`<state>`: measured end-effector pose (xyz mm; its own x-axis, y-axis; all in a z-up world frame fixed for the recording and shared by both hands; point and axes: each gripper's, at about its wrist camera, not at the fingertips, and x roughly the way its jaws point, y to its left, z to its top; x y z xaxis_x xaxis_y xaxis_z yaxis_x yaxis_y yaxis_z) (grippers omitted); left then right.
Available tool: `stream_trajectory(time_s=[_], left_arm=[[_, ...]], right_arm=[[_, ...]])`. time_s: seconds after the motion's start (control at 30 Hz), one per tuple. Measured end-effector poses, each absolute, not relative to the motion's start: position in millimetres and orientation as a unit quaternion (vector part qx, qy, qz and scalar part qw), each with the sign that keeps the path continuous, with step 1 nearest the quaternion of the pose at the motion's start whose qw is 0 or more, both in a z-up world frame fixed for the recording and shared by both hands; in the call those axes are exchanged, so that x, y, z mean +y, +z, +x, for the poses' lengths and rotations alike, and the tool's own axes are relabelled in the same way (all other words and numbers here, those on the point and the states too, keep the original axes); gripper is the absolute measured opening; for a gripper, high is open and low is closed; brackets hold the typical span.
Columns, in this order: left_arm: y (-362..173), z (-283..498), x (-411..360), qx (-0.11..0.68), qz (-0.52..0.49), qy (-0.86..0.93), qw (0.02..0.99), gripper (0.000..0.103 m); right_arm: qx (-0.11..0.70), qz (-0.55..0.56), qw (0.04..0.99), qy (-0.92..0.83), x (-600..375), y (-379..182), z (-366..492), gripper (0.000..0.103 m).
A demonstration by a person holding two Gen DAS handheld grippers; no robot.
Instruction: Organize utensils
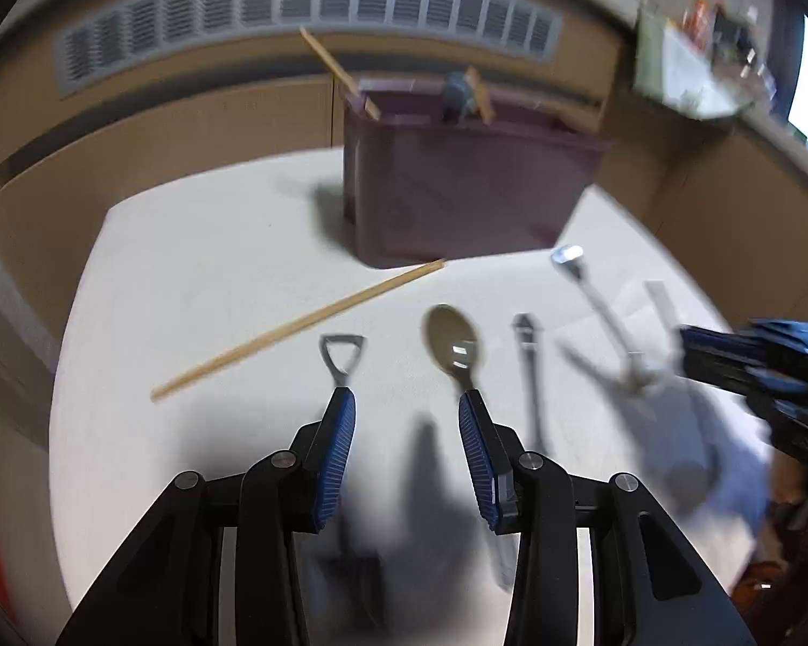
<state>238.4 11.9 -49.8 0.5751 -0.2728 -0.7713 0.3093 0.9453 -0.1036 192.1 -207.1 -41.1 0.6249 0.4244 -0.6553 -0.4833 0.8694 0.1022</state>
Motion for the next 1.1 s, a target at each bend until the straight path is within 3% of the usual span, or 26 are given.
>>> stream_trajectory(time_s=[0.27,0.37,0.4,0.7,1.1], left_arm=[[-71,291,9,0.477,0.031,-0.110,0.871,0.040],[-72,296,0,0.472,0.040,-0.100,0.875,0.024],[-71,295,-2,0.470,0.043,-0.098,0.876,0.024],[12,190,2,0.274,-0.026,-0.102,0.956,0.024],[46,177,-4,0.223,-0.018,-0.109,0.969,0.024]], right_arm=[[0.350,-0.044,0.903,0.246,-207,-43,198,0.011],[0.342,-0.047,0.907,0.243,-205,-40,203,0.011],[0.337,-0.046,0.909,0.240,-205,-38,203,0.011],[0.319,0.000,0.920,0.227,-227,-24,209,0.011],[0.303,-0.007,0.928,0.218,-225,-13,207,0.010]])
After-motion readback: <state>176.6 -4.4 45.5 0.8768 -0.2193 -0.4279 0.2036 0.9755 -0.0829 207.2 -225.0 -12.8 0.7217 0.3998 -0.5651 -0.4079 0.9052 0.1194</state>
